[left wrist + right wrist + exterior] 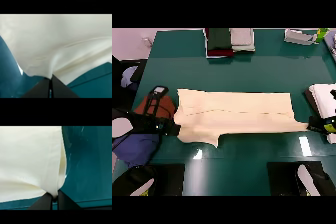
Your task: Fold the shirts.
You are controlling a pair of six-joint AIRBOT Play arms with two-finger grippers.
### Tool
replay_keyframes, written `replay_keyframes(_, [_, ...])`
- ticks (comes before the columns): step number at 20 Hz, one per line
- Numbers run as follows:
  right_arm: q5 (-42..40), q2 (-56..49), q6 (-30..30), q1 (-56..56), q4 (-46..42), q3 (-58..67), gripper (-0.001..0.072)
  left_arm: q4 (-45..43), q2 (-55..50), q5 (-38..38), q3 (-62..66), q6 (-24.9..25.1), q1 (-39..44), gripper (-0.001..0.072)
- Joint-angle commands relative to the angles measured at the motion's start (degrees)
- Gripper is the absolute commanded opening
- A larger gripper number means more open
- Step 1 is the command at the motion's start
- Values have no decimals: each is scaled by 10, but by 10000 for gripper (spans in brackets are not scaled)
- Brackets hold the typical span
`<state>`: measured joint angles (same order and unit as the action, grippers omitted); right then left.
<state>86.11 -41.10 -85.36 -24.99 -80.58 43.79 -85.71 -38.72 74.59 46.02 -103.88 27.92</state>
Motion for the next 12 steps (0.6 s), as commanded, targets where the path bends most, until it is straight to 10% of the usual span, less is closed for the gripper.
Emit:
replay_keyframes(1, [-21, -55, -1, 29, -2, 54, 21, -61, -58, -68, 38, 28, -2, 21])
replay_keyframes(12, [-79, -371, -57, 125, -1, 296, 21, -99, -374, -211, 231, 23, -32, 21])
